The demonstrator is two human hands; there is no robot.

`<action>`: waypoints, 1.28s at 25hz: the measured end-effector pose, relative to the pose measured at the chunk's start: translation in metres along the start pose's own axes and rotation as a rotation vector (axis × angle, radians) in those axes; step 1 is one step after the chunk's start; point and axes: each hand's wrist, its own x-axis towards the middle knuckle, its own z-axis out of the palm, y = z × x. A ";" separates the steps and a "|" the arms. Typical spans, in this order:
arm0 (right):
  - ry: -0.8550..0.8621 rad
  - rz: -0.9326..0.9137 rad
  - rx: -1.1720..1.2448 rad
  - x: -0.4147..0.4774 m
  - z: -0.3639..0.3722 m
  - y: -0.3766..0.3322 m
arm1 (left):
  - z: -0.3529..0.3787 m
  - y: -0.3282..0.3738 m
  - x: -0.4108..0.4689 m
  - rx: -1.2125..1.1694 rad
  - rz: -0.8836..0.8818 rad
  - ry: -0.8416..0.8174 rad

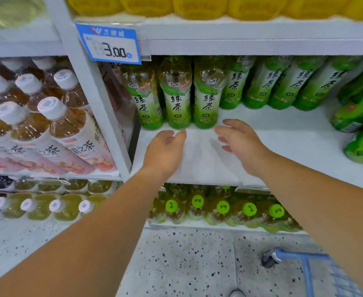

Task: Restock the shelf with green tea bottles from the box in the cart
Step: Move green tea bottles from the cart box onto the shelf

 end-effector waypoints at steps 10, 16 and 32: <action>-0.074 0.180 -0.193 -0.116 -0.052 0.004 | -0.013 0.027 -0.112 -0.017 -0.116 -0.278; -0.054 0.200 -0.140 -0.191 -0.090 -0.016 | -0.040 0.079 -0.194 0.140 -0.059 -0.347; 0.199 0.161 -0.091 -0.379 -0.200 -0.034 | -0.023 0.136 -0.337 0.018 0.091 -0.504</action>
